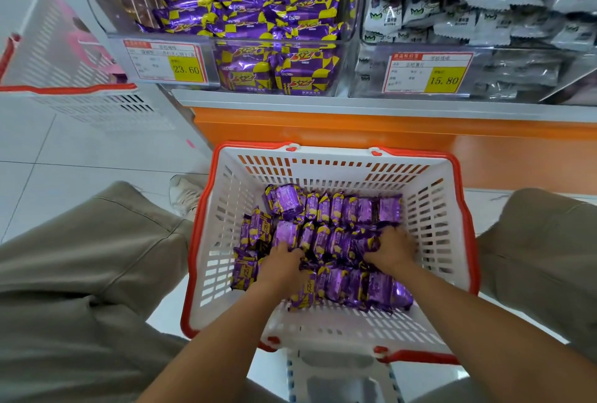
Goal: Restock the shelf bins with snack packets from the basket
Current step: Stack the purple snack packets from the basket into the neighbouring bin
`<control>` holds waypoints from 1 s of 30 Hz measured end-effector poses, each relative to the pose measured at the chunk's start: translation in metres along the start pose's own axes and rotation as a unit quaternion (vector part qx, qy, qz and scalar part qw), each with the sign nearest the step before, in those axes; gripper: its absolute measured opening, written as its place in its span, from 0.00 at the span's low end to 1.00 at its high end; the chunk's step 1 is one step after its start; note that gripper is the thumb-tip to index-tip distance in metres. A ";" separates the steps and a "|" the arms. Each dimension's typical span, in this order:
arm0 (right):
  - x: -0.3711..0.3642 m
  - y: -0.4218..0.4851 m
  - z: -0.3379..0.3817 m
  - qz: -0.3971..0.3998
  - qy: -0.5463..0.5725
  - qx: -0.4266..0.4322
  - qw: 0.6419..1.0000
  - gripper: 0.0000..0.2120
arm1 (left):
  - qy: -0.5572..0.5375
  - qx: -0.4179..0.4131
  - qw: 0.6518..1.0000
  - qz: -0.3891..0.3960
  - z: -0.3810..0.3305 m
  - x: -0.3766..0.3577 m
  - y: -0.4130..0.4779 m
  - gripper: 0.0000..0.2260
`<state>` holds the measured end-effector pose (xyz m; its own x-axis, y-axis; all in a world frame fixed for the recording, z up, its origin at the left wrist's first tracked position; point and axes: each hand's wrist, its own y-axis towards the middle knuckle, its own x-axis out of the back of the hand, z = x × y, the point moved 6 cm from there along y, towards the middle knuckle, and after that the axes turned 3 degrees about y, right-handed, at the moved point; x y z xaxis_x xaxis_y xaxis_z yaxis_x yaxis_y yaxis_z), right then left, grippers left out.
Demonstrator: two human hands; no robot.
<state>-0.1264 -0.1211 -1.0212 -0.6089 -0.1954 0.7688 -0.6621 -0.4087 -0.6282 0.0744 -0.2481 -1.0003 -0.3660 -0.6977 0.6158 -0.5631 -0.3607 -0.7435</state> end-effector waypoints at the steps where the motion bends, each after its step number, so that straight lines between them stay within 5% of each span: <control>1: 0.004 -0.002 0.004 -0.004 0.025 0.027 0.999 0.32 | -0.026 -0.001 0.999 -0.026 -0.001 0.004 0.000 0.20; 4: 0.020 -0.012 0.024 -0.004 0.132 0.138 0.982 0.32 | -0.160 0.016 0.982 -0.103 -0.006 0.022 0.001 0.09; 7: 0.040 -0.030 0.053 -0.012 0.180 0.260 0.948 0.29 | -0.353 0.078 0.929 -0.080 -0.018 0.040 -0.005 0.19; 11: 0.061 -0.060 0.082 -0.052 0.182 0.394 0.899 0.28 | -0.668 0.119 0.731 0.070 -0.035 0.043 -0.015 0.30; 13: 0.066 -0.071 0.088 -0.042 0.177 0.408 0.895 0.32 | -0.699 0.114 0.700 0.094 -0.035 0.043 -0.015 0.29; 24: 0.075 -0.103 0.091 -0.046 0.093 0.487 0.867 0.38 | -0.653 -0.021 0.755 0.060 -0.044 0.067 -0.042 0.10; 30: 0.099 -0.100 0.082 -0.082 0.278 0.398 0.870 0.26 | -0.623 -0.017 0.781 -0.039 -0.026 0.078 -0.051 0.14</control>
<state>-0.0851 -0.1723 -0.8721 -0.7981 0.2953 0.5252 -0.3826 -0.9218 -0.0631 0.0554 -0.2682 -0.9072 0.6639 -0.7425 -0.0892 -0.5744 -0.4299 -0.6966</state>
